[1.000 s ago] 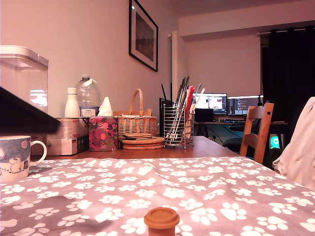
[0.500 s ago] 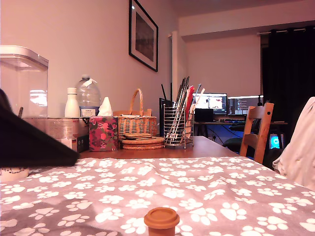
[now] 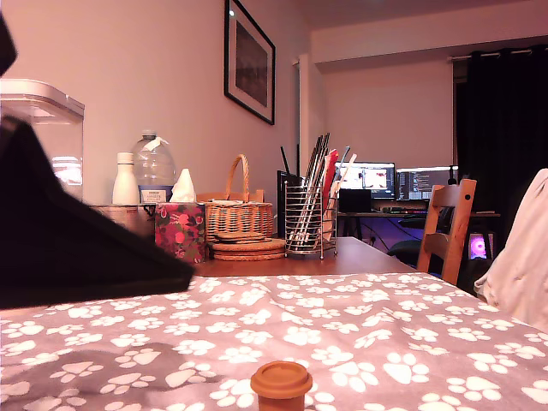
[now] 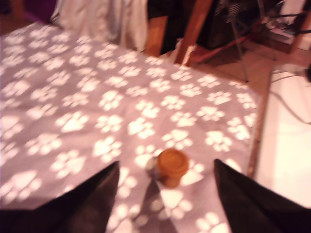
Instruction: Pick up the coffee capsules on the table and drop them inside the coffee cup
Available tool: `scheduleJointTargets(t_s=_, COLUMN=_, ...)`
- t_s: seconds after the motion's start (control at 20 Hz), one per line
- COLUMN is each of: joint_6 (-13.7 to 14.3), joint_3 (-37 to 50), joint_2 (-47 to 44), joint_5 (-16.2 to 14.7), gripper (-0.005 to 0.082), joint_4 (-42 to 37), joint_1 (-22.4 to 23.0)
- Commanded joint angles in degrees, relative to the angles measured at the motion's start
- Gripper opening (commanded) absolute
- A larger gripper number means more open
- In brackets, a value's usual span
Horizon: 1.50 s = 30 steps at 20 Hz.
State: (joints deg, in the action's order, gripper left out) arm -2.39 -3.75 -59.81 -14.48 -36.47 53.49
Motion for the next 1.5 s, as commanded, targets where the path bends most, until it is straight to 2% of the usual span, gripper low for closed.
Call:
scheduleJointTargets(t_s=0.0, joint_6=0.52, joint_3=0.22, joint_2=-2.03, joint_5=0.0, gripper=0.0574, joint_4=-1.77, joint_1=0.85)
scheduleJointTargets(t_s=0.25, joint_6=0.96, joint_3=-3.82, joint_2=-10.6, joint_5=1.46, gripper=0.0574, joint_4=-2.19, joint_1=2.82)
scheduleJointTargets(t_s=0.55, joint_6=1.62, joint_3=-9.97, joint_2=-20.31, joint_5=1.68, gripper=0.0571, joint_4=-2.14, joint_1=3.91)
scheduleJointTargets(t_s=1.05, joint_6=1.55, joint_3=-21.14, joint_2=-29.05, joint_5=1.88, gripper=0.0561, joint_4=12.46, joint_1=3.93)
scheduleJointTargets(t_s=1.3, joint_6=1.53, joint_3=-24.15, joint_2=-31.52, joint_5=1.44, gripper=0.046, joint_4=16.7, joint_1=4.24)
scheduleJointTargets(t_s=1.45, joint_6=1.53, joint_3=-24.15, joint_2=-31.52, joint_5=1.42, gripper=0.0316, joint_4=16.76, joint_1=4.28)
